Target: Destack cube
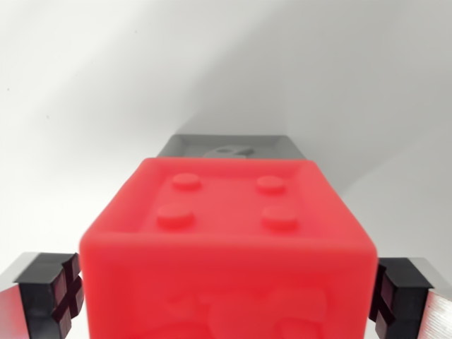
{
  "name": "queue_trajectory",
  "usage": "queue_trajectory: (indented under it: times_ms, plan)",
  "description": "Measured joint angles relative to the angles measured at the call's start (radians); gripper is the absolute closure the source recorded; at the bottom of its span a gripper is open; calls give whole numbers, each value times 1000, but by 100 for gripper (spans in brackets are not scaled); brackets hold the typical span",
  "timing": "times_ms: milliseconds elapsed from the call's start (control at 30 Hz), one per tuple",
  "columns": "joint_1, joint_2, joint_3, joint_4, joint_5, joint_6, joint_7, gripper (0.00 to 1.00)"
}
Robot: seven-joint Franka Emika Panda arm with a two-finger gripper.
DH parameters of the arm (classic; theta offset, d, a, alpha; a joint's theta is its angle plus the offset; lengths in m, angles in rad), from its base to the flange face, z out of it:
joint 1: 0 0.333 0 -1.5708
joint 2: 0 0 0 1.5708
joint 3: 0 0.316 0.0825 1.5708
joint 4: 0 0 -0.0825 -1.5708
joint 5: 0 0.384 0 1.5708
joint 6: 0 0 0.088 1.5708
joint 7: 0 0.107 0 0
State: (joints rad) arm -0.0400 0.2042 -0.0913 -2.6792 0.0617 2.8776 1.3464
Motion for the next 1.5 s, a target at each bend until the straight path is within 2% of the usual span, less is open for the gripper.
queue_trajectory:
  times_ms: [1200,1500]
  plan:
    - [0,-2,0,1,0,-2,0,100]
    - [2,-36,-5,-4,-9,-28,6,100]
